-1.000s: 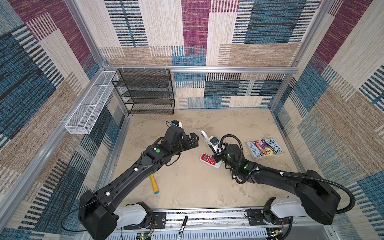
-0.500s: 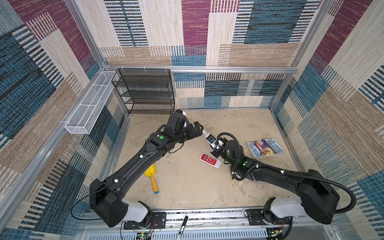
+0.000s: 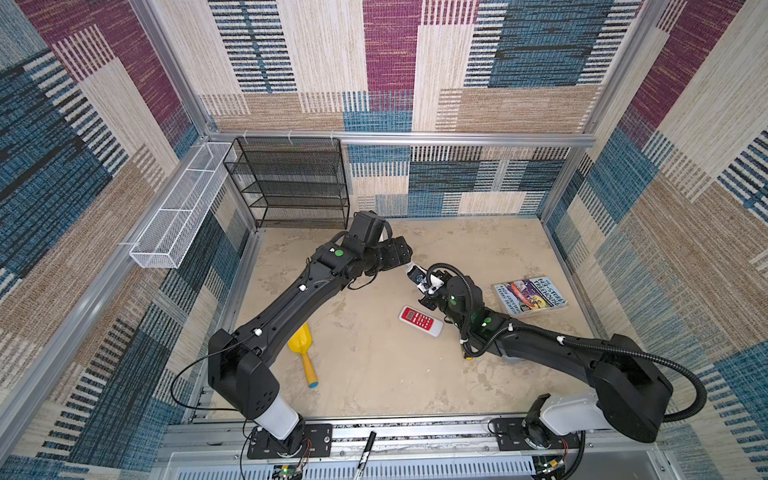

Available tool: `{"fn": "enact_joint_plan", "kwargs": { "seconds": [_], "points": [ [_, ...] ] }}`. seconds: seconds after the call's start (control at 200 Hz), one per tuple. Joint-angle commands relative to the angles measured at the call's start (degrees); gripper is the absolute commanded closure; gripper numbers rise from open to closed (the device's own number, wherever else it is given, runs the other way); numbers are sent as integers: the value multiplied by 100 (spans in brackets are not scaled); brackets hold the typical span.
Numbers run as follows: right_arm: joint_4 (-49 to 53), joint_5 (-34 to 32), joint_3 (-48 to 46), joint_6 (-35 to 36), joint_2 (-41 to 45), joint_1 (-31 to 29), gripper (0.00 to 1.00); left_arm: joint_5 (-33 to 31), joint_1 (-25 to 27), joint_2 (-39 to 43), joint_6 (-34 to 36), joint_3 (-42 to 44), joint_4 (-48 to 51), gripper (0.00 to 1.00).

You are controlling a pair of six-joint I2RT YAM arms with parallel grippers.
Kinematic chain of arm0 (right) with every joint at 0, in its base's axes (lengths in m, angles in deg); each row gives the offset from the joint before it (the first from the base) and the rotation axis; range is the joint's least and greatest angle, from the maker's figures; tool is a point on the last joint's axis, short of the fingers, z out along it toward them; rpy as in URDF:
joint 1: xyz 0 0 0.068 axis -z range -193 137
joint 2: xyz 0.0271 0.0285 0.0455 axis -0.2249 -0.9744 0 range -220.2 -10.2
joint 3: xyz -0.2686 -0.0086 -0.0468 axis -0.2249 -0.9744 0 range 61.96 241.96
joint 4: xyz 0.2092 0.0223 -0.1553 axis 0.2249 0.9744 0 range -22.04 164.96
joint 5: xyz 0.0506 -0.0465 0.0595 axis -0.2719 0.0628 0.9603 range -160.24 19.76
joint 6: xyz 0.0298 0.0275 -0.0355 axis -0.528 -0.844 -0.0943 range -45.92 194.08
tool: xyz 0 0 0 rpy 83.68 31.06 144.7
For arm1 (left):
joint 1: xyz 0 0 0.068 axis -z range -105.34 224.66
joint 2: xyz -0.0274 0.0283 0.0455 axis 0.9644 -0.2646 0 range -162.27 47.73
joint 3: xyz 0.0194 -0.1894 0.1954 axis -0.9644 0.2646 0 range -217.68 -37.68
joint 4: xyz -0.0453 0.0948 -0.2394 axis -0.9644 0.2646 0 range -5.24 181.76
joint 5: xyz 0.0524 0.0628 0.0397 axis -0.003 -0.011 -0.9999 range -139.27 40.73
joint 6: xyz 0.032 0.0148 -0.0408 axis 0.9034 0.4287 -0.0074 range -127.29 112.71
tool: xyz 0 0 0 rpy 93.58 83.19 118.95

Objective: Unload the batteries from the remote control

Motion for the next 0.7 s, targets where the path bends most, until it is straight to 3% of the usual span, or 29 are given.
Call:
{"fn": "enact_joint_plan", "kwargs": {
  "seconds": [0.0, 0.331, 0.446, 0.606, 0.696],
  "points": [
    [-333, -220, 95, 393, -26, 2, 88, 121, -48, -63, 158, -94, 160, 20],
    [-381, -319, 401, 965, -205, -51, 88, 387, -275, -299, 91, -362, 33, 26],
    [-391, -359, 504, 1020, -296, -68, 87, 521, -315, -416, 53, -500, 32, 35],
    [-444, -474, 593, 1122, -390, -77, 87, 656, -365, -439, -12, -462, -29, 55],
    [-454, -510, 641, 1209, -428, -77, 86, 735, -385, -423, -52, -393, -127, 61]
  ]
}}
